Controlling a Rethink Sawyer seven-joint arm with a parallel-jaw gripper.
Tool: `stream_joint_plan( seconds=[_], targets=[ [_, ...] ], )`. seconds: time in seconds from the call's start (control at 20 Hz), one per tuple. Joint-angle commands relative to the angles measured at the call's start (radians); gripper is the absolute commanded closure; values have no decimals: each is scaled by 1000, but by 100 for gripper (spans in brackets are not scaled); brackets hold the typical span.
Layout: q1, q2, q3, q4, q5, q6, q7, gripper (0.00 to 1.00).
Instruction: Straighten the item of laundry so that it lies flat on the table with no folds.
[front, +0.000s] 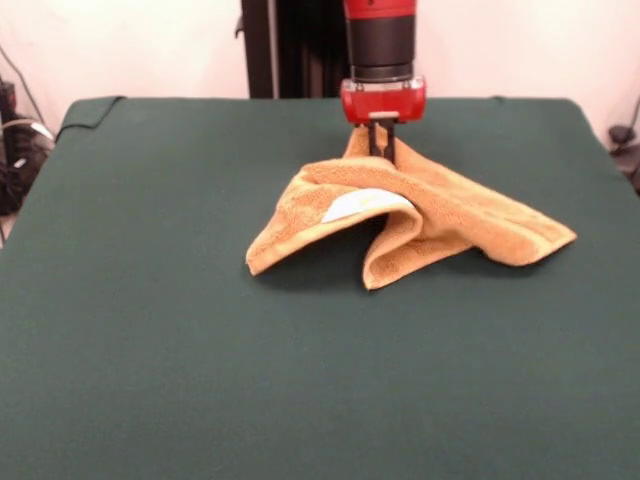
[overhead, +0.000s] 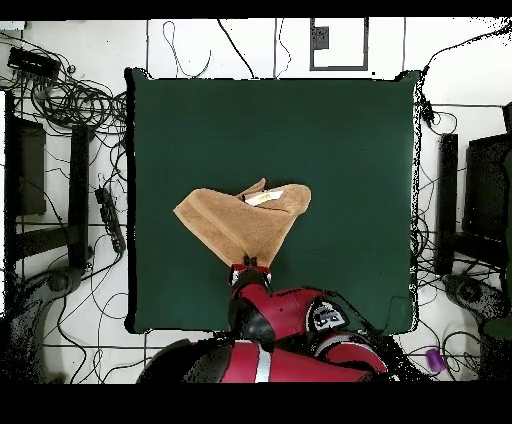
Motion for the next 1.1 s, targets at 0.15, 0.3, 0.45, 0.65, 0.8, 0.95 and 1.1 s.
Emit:
stream_joint_plan(
  seconds=[0.15, 0.3, 0.45, 0.65, 0.8, 0.95, 1.1],
  targets=[
    [28, 116, 21, 111, 75, 92, 157, 100],
    [26, 109, 16, 128, 79, 84, 155, 100],
    [27, 109, 9, 138, 88, 65, 153, 100],
    [26, 110, 3, 160, 91, 39, 154, 100],
    [36, 113, -11, 176, 98, 8, 162, 100],
    [33, 119, -13, 185, 98, -9, 165, 100],
    [19, 129, -6, 192, 92, -17, 163, 100]
  ],
)
